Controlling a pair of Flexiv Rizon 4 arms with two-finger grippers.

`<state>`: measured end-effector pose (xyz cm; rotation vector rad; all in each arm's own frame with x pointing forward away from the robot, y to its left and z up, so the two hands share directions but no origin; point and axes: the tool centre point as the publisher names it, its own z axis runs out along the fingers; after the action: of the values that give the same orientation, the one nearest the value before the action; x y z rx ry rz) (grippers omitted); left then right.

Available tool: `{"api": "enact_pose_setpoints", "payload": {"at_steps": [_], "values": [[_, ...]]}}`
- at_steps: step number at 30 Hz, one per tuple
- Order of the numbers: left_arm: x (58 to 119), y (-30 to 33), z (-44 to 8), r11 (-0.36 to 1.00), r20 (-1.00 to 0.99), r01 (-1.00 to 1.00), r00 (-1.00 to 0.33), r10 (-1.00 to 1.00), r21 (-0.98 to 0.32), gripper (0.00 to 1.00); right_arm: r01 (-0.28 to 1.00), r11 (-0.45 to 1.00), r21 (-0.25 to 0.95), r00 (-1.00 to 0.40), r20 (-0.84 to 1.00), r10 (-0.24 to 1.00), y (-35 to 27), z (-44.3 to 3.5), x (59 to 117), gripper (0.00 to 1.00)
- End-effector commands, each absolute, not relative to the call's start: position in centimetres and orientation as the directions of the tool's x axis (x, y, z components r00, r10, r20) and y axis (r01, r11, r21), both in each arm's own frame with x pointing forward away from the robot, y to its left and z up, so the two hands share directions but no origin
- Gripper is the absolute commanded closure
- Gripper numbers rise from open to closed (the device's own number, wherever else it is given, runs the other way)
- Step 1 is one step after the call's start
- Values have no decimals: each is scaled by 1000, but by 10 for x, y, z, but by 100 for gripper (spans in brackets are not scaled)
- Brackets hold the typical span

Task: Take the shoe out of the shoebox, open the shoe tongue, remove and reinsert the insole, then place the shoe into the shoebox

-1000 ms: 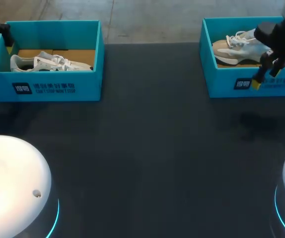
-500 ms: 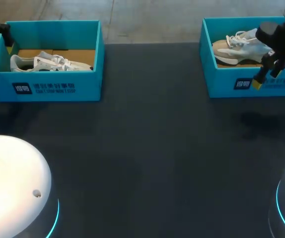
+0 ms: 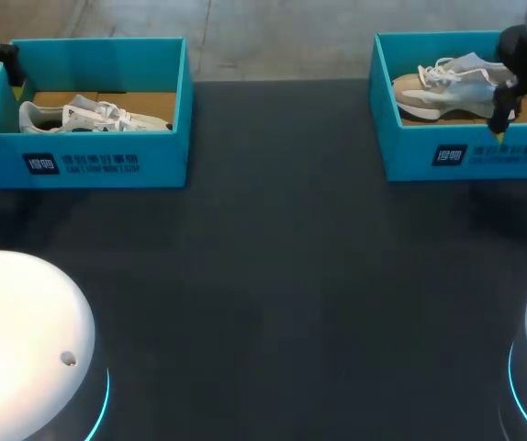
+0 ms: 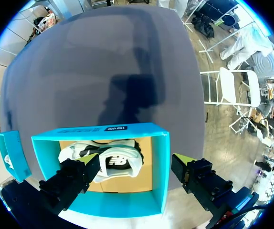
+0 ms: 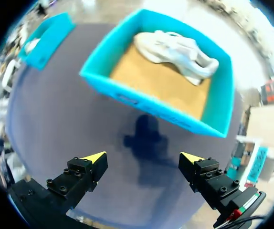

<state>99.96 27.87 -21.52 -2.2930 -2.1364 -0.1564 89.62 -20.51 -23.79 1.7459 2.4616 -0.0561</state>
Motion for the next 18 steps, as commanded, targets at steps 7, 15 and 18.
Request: {"api": "enact_pose_setpoints", "payload": {"at_steps": [7, 15, 18], "values": [[998, 279, -215, -73, 77, 995, 68, 995, 68, 0, 968, 251, -13, -251, -125, 960, -235, -234, 969, 0], [998, 279, -215, -73, 77, 995, 68, 995, 68, 0, 978, 210, -13, -210, -134, 969, -257, -232, 1006, 0], [998, 279, -215, -73, 77, 995, 68, 995, 68, 0, 975, 221, -30, -223, -142, 964, -260, -233, 1014, 0]]}}
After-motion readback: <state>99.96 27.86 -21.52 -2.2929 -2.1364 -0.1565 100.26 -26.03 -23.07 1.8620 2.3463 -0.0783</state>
